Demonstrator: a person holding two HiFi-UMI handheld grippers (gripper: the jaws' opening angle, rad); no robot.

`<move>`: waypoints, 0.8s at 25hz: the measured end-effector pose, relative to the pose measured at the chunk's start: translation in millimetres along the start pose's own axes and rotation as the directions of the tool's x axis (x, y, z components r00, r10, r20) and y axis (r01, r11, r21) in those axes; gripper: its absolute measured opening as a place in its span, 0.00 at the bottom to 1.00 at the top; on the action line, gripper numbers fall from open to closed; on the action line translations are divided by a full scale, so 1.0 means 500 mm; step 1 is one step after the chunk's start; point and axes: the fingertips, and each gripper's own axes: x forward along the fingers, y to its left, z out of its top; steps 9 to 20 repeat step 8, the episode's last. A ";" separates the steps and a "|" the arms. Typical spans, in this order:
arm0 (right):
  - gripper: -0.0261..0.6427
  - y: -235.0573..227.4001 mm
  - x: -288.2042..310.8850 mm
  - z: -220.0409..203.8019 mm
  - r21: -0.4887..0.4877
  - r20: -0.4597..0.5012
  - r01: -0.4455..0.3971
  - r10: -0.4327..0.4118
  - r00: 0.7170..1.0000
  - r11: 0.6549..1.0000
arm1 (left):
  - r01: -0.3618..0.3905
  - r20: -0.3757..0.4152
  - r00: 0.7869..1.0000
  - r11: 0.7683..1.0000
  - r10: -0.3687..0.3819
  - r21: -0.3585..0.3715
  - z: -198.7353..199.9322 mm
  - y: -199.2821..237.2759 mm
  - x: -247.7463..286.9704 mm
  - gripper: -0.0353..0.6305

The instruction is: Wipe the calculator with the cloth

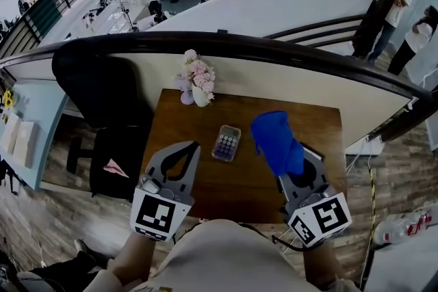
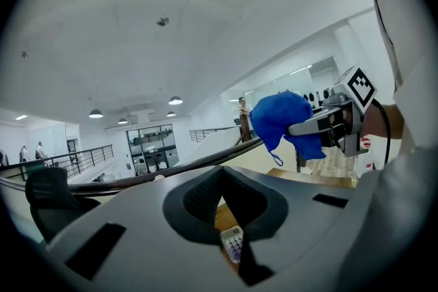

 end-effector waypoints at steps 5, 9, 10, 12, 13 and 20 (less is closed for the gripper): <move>0.17 -0.005 0.001 -0.002 0.001 -0.007 -0.004 0.004 1.000 1.000 | 0.004 0.006 1.000 1.000 -0.004 -0.007 0.005 0.000 0.005 0.06; 0.17 -0.012 0.002 -0.005 0.001 -0.015 -0.005 0.005 1.000 1.000 | 0.007 0.008 1.000 1.000 -0.007 -0.002 0.006 -0.001 0.010 0.06; 0.17 -0.012 0.002 -0.005 0.001 -0.015 -0.005 0.005 1.000 1.000 | 0.007 0.008 1.000 1.000 -0.007 -0.002 0.006 -0.001 0.010 0.06; 0.17 -0.012 0.002 -0.005 0.001 -0.015 -0.005 0.005 1.000 1.000 | 0.007 0.008 1.000 1.000 -0.007 -0.002 0.006 -0.001 0.010 0.06; 0.17 -0.012 0.002 -0.005 0.001 -0.015 -0.005 0.005 1.000 1.000 | 0.007 0.008 1.000 1.000 -0.007 -0.002 0.006 -0.001 0.010 0.06; 0.17 -0.012 0.002 -0.005 0.001 -0.015 -0.005 0.005 1.000 1.000 | 0.007 0.008 1.000 1.000 -0.007 -0.002 0.006 -0.001 0.010 0.06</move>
